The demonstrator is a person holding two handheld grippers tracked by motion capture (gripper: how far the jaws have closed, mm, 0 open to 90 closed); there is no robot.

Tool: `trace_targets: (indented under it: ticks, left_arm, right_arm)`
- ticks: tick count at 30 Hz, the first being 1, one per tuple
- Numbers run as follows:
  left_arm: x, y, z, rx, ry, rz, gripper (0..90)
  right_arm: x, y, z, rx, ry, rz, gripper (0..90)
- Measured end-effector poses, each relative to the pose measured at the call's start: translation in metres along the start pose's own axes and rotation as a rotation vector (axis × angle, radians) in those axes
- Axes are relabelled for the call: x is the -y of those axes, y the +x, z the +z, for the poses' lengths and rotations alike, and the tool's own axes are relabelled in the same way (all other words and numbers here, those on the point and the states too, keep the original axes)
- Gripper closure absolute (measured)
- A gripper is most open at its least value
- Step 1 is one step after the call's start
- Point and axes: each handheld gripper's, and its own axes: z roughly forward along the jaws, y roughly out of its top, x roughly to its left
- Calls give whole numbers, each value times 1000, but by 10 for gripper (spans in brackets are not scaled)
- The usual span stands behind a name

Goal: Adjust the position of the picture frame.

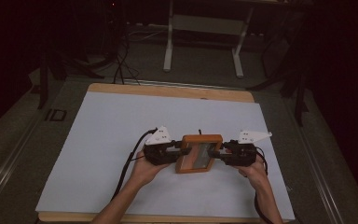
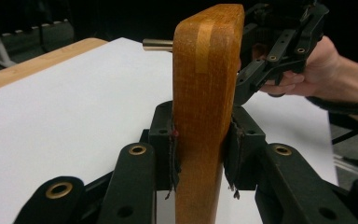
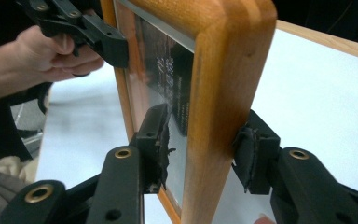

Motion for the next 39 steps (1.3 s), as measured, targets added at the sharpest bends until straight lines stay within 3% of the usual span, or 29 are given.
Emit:
trace_targets:
  ticks: [9, 20, 30, 39]
  left_arm:
    - [5, 16, -27, -2, -19, -39, 654]
    - [20, 30, -52, -17, -29, -80, 641]
    - [34, 43, -49, -15, -2, -148, 624]
    - [38, 51, -45, -18, -22, -202, 610]
  right_arm:
    - [-10, 8, 22, -50, -26, 13, 641]
    - [-20, 15, 52, -78, -12, 16, 654]
    - [-14, 13, 67, -70, 12, 68, 657]
    - [-11, 9, 71, -55, -1, 116, 658]
